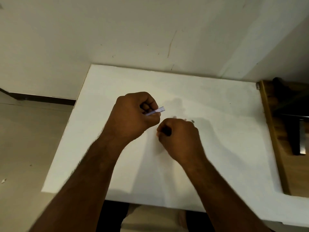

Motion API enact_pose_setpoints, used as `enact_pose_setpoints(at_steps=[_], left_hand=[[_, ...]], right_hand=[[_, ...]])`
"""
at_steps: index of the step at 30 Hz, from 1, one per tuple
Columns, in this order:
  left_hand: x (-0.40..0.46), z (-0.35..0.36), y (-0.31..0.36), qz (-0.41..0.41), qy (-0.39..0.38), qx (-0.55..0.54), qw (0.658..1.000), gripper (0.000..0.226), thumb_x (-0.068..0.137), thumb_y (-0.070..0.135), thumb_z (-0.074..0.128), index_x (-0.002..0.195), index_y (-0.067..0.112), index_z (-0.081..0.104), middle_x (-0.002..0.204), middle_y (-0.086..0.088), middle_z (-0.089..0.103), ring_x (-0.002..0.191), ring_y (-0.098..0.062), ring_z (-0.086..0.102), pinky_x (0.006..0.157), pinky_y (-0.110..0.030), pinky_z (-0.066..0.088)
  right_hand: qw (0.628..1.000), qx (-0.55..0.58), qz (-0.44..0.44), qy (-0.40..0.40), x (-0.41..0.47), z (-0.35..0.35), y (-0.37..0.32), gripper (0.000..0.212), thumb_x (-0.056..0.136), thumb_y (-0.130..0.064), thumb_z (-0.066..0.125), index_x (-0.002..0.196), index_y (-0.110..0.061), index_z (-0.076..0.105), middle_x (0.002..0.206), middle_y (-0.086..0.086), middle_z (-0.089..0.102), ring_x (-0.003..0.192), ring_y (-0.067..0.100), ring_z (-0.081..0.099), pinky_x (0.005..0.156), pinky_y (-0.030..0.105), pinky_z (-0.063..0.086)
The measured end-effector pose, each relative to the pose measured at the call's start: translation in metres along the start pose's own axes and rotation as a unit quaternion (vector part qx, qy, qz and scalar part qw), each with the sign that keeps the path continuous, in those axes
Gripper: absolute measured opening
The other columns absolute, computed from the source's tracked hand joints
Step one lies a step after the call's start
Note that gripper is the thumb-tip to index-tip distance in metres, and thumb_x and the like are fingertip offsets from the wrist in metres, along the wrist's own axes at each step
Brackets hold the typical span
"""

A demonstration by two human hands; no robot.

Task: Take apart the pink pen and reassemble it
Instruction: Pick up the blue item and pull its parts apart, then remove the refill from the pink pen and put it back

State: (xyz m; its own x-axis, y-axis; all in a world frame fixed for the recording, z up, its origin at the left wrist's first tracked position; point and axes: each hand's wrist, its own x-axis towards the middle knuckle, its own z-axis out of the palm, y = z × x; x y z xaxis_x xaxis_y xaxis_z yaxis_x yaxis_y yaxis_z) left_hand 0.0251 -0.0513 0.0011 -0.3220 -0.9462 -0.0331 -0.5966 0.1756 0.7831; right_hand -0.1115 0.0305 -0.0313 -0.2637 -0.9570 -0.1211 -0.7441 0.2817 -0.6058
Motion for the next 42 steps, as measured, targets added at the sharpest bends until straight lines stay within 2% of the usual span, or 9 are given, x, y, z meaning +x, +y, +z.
enact_pose_setpoints(at_steps=[4,7,12,16,22,27,31,35,42], left_hand=[[-0.001,0.002,0.002,0.017,-0.010,-0.003,1.000,0.012,0.075,0.024,0.083,0.078,0.021,0.072,0.068,0.006,0.071,0.068,-0.011,0.065,0.058,-0.010,0.046],[-0.001,0.003,0.004,0.019,-0.019,-0.017,0.999,0.011,0.075,0.024,0.083,0.078,0.021,0.072,0.068,0.006,0.072,0.066,-0.010,0.065,0.055,-0.008,0.045],[-0.002,0.004,0.009,0.042,-0.049,-0.015,0.998,0.012,0.075,0.019,0.083,0.080,0.024,0.072,0.064,0.010,0.068,0.059,-0.002,0.061,0.053,-0.007,0.041],[-0.002,0.007,0.014,0.055,-0.058,-0.022,0.997,0.012,0.072,0.017,0.081,0.079,0.023,0.074,0.064,0.015,0.069,0.059,0.001,0.063,0.053,-0.007,0.042],[-0.002,0.006,0.012,0.051,-0.068,-0.016,0.996,0.012,0.072,0.018,0.080,0.080,0.025,0.075,0.065,0.016,0.069,0.060,0.003,0.062,0.054,-0.006,0.043],[0.002,0.003,0.002,0.034,-0.078,0.016,0.996,0.013,0.077,0.022,0.085,0.084,0.027,0.076,0.072,0.013,0.071,0.066,0.002,0.061,0.058,-0.006,0.043],[0.004,0.007,-0.009,0.004,-0.074,-0.001,0.997,0.010,0.078,0.032,0.084,0.086,0.029,0.078,0.083,0.015,0.075,0.082,0.002,0.065,0.067,-0.004,0.043],[0.005,0.025,-0.015,-0.044,-0.036,0.041,0.998,0.015,0.077,0.041,0.083,0.088,0.033,0.078,0.101,0.011,0.070,0.101,-0.013,0.062,0.086,-0.029,0.048],[0.004,0.044,-0.016,-0.077,-0.040,0.174,0.981,0.026,0.076,0.054,0.079,0.097,0.038,0.074,0.099,0.013,0.058,0.109,-0.019,0.058,0.085,-0.032,0.031]], right_hand=[[0.997,-0.077,-0.012,-0.004,-0.001,0.005,-0.002,0.014,0.093,-0.028,0.065,0.095,-0.021,0.077,0.097,0.000,0.076,0.087,0.020,0.071,0.073,0.021,0.042],[0.993,0.090,0.069,0.036,0.005,-0.008,0.000,0.008,0.088,-0.026,0.070,0.084,-0.024,0.076,0.082,-0.006,0.076,0.075,0.015,0.071,0.070,0.026,0.051],[0.797,0.558,0.231,-0.013,0.014,-0.033,0.007,0.014,0.095,-0.010,0.065,0.103,-0.007,0.077,0.093,0.010,0.081,0.086,0.024,0.079,0.079,0.029,0.063],[0.747,0.621,0.232,-0.050,0.011,-0.029,0.007,0.017,0.095,0.001,0.061,0.099,-0.004,0.077,0.092,0.011,0.081,0.080,0.017,0.078,0.072,0.024,0.061],[0.772,0.594,0.217,-0.057,0.012,-0.029,0.009,0.019,0.094,0.006,0.060,0.100,-0.003,0.076,0.091,0.011,0.080,0.078,0.019,0.079,0.072,0.023,0.062],[0.920,0.369,0.132,-0.008,0.014,-0.037,0.011,0.018,0.093,0.000,0.066,0.094,-0.015,0.075,0.084,0.005,0.080,0.070,0.015,0.078,0.068,0.022,0.061],[0.973,0.204,0.100,0.023,0.016,-0.044,0.020,0.029,0.091,0.002,0.060,0.098,-0.023,0.074,0.082,-0.006,0.078,0.077,0.010,0.074,0.081,0.032,0.061],[0.978,0.167,0.105,0.067,0.017,-0.059,0.031,0.033,0.094,0.001,0.057,0.104,-0.028,0.072,0.084,-0.010,0.074,0.081,-0.005,0.068,0.069,0.006,0.047],[0.936,0.307,0.165,0.060,0.016,-0.068,0.031,0.037,0.099,0.002,0.048,0.109,-0.022,0.074,0.086,-0.007,0.069,0.082,0.003,0.064,0.069,0.014,0.044]])
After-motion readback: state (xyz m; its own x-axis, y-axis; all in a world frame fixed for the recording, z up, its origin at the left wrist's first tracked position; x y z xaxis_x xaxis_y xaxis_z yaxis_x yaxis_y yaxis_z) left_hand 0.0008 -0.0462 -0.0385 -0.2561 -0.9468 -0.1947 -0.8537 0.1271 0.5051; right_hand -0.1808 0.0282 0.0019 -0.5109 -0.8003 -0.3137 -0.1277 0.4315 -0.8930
